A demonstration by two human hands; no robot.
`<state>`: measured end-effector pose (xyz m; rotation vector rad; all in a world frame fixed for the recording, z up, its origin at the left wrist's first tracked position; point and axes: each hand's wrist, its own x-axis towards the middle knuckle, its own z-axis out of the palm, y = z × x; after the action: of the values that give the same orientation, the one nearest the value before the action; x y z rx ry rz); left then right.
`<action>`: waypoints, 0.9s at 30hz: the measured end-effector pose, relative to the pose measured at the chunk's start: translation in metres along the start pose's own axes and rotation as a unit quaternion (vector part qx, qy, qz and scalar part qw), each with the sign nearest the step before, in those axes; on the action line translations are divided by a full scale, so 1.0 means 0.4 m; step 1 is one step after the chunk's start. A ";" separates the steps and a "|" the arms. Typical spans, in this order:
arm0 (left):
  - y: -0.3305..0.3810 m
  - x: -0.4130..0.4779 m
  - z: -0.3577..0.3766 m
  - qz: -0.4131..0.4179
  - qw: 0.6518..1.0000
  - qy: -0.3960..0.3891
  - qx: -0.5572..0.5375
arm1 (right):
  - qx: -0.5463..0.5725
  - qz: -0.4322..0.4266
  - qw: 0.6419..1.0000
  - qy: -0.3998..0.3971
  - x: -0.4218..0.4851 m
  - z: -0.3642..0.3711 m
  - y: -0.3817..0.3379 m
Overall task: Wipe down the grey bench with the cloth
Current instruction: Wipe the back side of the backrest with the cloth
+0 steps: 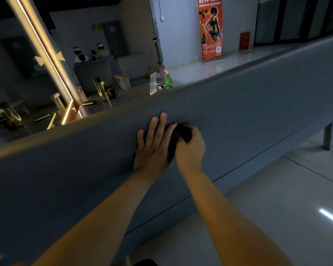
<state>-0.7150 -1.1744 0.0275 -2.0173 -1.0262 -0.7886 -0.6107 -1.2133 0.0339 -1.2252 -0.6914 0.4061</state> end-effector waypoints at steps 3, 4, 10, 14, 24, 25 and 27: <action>-0.006 -0.001 -0.006 0.010 1.000 0.009 -0.008 | 0.039 0.052 0.991 0.117 0.079 -0.020 -0.013; -0.005 -0.001 -0.006 0.008 1.000 0.007 -0.011 | 0.054 0.072 0.986 0.144 0.096 -0.021 -0.017; 0.001 -0.001 0.002 0.005 1.000 0.001 0.022 | 0.044 0.062 0.995 0.059 -0.006 0.034 -0.015; -0.007 0.001 0.001 0.017 1.000 -0.002 0.005 | 0.004 0.028 1.000 -0.010 -0.027 0.027 -0.002; -0.012 0.000 -0.004 0.017 1.000 0.000 -0.004 | 0.040 0.112 0.984 0.135 0.094 -0.011 -0.040; -0.012 0.001 -0.001 0.014 1.000 0.001 0.002 | 0.037 0.099 0.988 0.109 0.064 0.006 -0.040; -0.009 0.002 -0.001 0.014 1.000 -0.001 0.010 | 0.029 0.079 0.995 0.048 0.000 0.031 -0.025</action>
<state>-0.7176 -1.1729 0.0295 -2.0110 -1.0018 -0.7580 -0.6200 -1.2073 0.0455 -1.2395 -0.4986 0.4908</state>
